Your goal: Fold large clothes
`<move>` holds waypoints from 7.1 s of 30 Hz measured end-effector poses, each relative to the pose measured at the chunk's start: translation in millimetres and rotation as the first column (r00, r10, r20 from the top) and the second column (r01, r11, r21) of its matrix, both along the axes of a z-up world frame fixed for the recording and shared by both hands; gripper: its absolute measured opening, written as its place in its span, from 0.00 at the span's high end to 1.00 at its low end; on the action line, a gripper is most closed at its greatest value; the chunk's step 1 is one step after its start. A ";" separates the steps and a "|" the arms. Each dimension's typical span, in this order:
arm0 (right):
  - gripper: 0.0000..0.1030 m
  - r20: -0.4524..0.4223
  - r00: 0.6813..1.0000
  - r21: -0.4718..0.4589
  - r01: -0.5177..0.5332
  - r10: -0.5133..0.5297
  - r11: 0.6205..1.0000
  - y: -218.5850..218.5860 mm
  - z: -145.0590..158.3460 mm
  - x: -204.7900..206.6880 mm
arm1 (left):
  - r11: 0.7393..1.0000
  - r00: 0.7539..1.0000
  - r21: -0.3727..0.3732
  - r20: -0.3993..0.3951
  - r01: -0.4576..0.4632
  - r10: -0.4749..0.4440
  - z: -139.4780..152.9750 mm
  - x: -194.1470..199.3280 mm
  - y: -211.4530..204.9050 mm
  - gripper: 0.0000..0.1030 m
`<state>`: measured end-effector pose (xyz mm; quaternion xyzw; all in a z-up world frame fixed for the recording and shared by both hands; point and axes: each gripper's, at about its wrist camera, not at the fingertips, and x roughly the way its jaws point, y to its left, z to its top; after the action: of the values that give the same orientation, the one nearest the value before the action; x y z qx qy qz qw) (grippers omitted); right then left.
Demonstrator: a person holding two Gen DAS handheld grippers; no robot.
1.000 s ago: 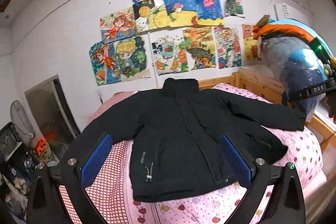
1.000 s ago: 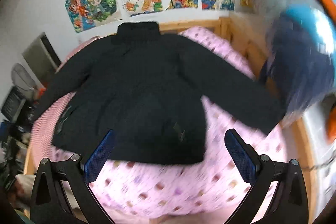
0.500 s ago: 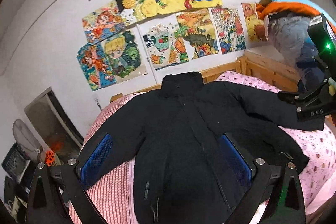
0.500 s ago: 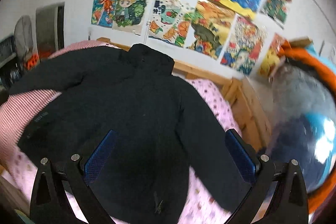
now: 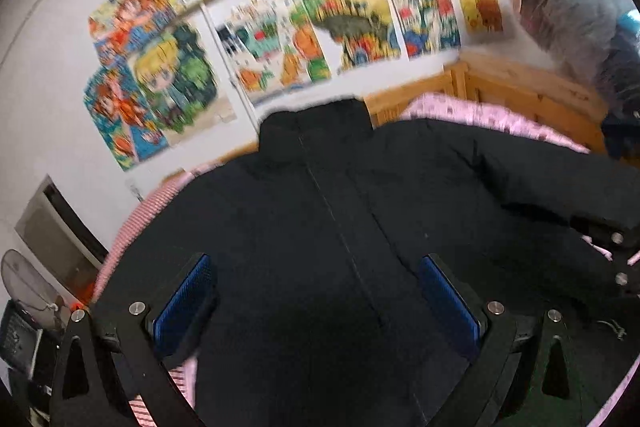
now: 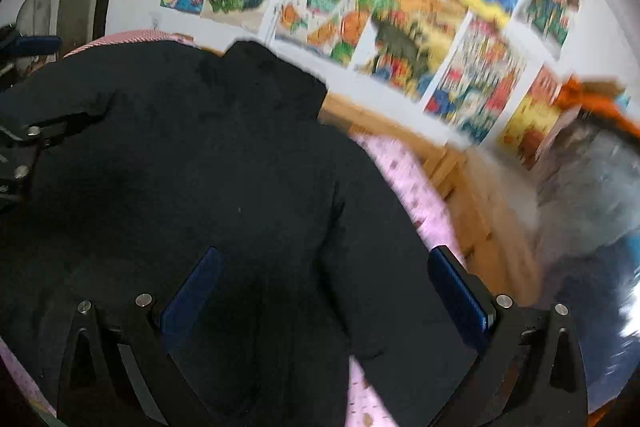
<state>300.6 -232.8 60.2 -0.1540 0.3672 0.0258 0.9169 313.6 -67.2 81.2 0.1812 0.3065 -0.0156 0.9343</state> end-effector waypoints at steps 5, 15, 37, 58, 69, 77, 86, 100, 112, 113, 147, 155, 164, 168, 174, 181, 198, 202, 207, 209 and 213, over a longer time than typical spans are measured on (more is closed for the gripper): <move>0.01 -0.194 0.977 0.104 0.115 -0.093 0.988 -45.2 -53.5 6.9 | 1.000 0.998 0.013 -0.063 0.020 -0.019 -32.4 25.9 -15.8 0.00; 0.01 -0.395 0.858 0.422 0.488 -0.329 0.764 -147.2 -109.7 -18.4 | 0.996 0.994 -0.083 -0.108 0.023 -0.032 -72.7 78.3 -28.1 0.00; 0.01 -0.670 0.661 0.598 0.750 -0.338 0.281 -173.1 -159.4 -42.8 | 0.923 0.913 -0.287 -0.243 0.255 -0.328 -161.6 180.6 -120.9 0.00; 0.45 -0.522 0.640 0.753 0.656 -0.563 0.049 -242.8 -108.0 -18.0 | 0.945 0.924 -0.215 -0.243 0.245 -0.295 -167.7 170.1 -127.3 0.00; 0.92 -0.228 0.718 0.687 0.597 -0.658 0.414 -234.4 -47.8 30.3 | 0.955 0.939 -0.237 -0.250 0.178 -0.237 -148.3 160.6 -104.5 0.00; 0.93 0.199 0.866 0.541 0.293 -0.459 0.788 -161.8 46.0 64.3 | 0.965 0.962 -0.230 -0.208 0.126 -0.175 -118.6 139.5 -68.1 0.00; 0.93 0.409 0.911 0.417 -0.133 -0.054 0.899 -10.2 107.9 87.2 | 0.967 0.986 -0.252 -0.163 -0.022 -0.020 -77.2 103.0 28.9 0.00; 0.51 -0.127 0.902 0.326 -0.354 0.412 0.877 165.2 -38.9 111.5 | 0.902 0.953 -0.340 -0.232 -0.266 0.193 -80.9 63.2 180.6 0.00; 0.27 -0.079 0.925 -0.040 -0.375 0.371 0.926 152.8 -36.0 10.1 | 0.834 0.966 -0.522 -0.254 -0.179 0.048 -90.4 79.4 176.4 0.00; 0.27 -0.063 0.930 -0.058 -0.367 0.363 0.928 147.3 -34.4 0.4 | 0.821 0.963 -0.539 -0.265 -0.189 0.047 -93.0 81.8 175.4 0.00; 0.26 -0.085 0.996 0.312 0.030 -0.003 0.950 1.6 -71.9 121.8 | 0.964 0.930 -0.152 -0.332 -0.219 0.159 -124.4 148.4 125.9 0.75; 0.21 -0.183 0.983 0.155 0.030 -0.001 0.988 31.6 -124.8 150.1 | 0.961 0.931 -0.187 -0.341 -0.205 0.132 -124.1 150.9 131.6 0.68; 0.07 -0.029 0.998 0.285 -0.041 0.052 0.958 41.7 -87.8 119.8 | 0.832 0.971 -0.501 -0.150 -0.239 0.189 -57.5 67.8 201.5 0.18; 0.05 0.021 0.990 0.350 -0.137 0.138 0.927 72.0 -63.9 110.7 | 0.727 0.918 -0.570 -0.149 -0.383 0.366 -43.2 11.9 250.8 0.09; 0.04 0.048 0.964 0.404 -0.257 0.260 0.878 126.8 -44.8 109.3 | 0.397 0.730 -0.694 -0.272 -0.601 0.627 -51.5 -66.7 331.2 0.09; 0.04 0.055 0.944 0.381 -0.320 0.325 0.867 194.3 -55.9 109.6 | 0.160 0.602 -0.762 -0.345 -0.628 0.720 -87.6 -100.5 386.5 0.09; 0.04 -0.021 0.957 0.219 -0.278 0.290 0.935 239.2 -95.3 112.4 | 0.426 0.540 -0.660 0.036 -0.619 0.841 -42.2 -77.0 382.2 0.89; 0.04 -0.012 0.960 0.250 -0.268 0.279 0.930 214.1 -81.1 98.3 | 0.587 0.607 -0.627 0.220 -0.512 0.764 2.4 -77.9 355.7 0.90; 0.04 0.022 0.974 0.252 -0.223 0.224 0.942 164.3 -61.1 83.1 | 0.784 0.701 -0.509 0.410 -0.355 0.583 66.9 -55.5 297.6 0.90; 0.04 0.036 0.981 0.267 -0.192 0.189 0.945 139.9 -51.7 77.9 | 0.844 0.744 -0.450 0.448 -0.292 0.496 88.8 -41.4 266.8 0.90; 0.04 0.058 0.990 0.287 -0.141 0.130 0.947 96.2 -37.5 82.7 | 0.926 0.839 -0.352 0.456 -0.139 0.299 114.8 -12.4 200.9 0.90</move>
<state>383.3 -136.6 22.7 -0.0429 0.3301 0.1396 0.9326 301.3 133.6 196.0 -0.0041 0.0661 0.0931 0.9935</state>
